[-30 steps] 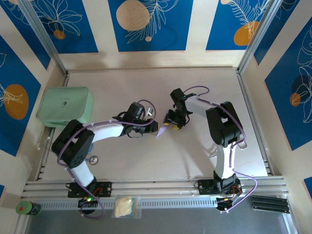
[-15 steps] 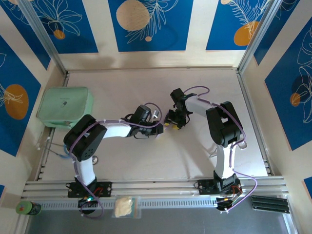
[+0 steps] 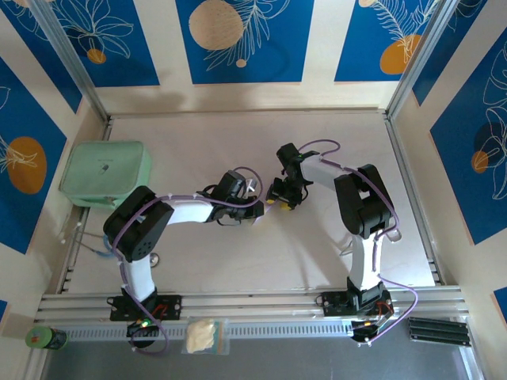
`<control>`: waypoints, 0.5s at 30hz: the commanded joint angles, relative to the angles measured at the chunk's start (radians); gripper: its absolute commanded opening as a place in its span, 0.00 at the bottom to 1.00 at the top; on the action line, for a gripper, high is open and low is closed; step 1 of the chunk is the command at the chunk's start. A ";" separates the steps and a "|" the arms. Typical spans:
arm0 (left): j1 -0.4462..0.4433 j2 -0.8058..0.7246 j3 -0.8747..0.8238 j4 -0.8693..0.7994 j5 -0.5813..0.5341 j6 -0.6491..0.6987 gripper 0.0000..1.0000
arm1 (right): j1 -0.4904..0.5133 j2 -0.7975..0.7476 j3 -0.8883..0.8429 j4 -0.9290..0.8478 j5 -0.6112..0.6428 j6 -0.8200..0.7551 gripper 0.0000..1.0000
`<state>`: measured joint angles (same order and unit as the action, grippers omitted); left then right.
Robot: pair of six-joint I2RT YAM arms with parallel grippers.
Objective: Fold a paper plane with a square sheet of paper (pick it up from the middle)
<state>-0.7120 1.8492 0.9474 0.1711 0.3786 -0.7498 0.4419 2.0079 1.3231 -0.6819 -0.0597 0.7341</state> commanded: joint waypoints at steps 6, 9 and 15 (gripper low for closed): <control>-0.006 0.024 0.031 -0.038 -0.031 0.036 0.16 | 0.001 0.161 -0.072 0.019 0.114 0.009 0.49; -0.007 0.030 0.035 -0.044 -0.037 0.039 0.16 | 0.003 0.166 -0.072 0.018 0.115 0.011 0.49; -0.007 0.039 0.045 -0.062 -0.052 0.044 0.16 | 0.004 0.173 -0.072 0.013 0.119 0.008 0.49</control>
<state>-0.7120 1.8679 0.9649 0.1429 0.3489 -0.7258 0.4419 2.0151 1.3293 -0.6926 -0.0597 0.7345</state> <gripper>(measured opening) 0.156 0.486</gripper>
